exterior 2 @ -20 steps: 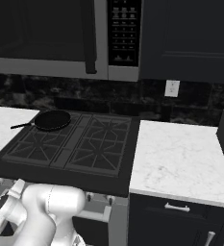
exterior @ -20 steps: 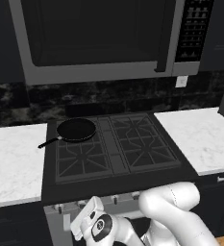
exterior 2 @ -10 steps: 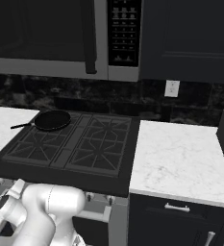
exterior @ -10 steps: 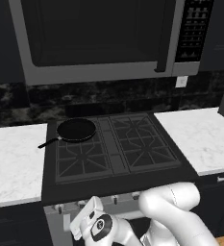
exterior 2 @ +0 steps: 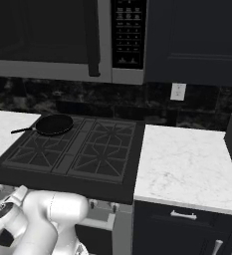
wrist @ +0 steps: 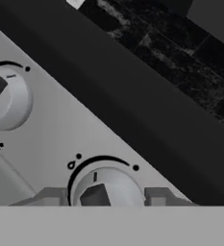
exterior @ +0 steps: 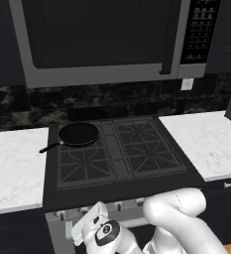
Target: Turn off the rear left burner of the stove.
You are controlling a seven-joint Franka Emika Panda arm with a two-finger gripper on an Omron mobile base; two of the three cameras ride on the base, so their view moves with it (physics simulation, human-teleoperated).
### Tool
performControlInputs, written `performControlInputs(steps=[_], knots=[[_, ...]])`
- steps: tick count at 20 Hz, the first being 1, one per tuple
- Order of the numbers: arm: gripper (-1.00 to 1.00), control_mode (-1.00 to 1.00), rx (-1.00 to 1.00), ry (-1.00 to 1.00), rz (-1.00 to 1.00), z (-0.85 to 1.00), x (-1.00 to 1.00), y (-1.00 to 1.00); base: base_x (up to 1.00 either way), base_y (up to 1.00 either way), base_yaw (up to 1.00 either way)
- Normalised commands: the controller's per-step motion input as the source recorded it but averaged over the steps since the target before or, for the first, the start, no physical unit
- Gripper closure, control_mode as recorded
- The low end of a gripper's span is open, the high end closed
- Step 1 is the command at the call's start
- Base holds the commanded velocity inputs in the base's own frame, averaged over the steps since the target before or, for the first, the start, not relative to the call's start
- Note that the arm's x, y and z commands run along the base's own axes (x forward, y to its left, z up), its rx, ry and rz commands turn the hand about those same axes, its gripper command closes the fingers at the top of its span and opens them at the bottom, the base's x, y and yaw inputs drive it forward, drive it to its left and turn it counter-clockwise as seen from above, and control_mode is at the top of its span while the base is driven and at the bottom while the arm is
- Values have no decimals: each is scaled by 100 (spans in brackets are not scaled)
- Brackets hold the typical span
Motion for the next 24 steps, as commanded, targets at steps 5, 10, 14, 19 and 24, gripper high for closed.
performControlInputs(steps=[5, 10, 14, 19, 24], knots=[[100, -100, 73, 23, 0, 26, 5, -48, 0, 0, 0], [100, -100, 84, 26, 0, 24, 4, -57, 0, 0, 0], [100, -100, 92, 25, 0, 22, 1, -69, 0, 0, 0], [100, -100, 94, 21, 0, 21, 0, -79, 0, 0, 0], [100, -100, 91, 16, -2, 25, 0, -78, 0, 0, 0]])
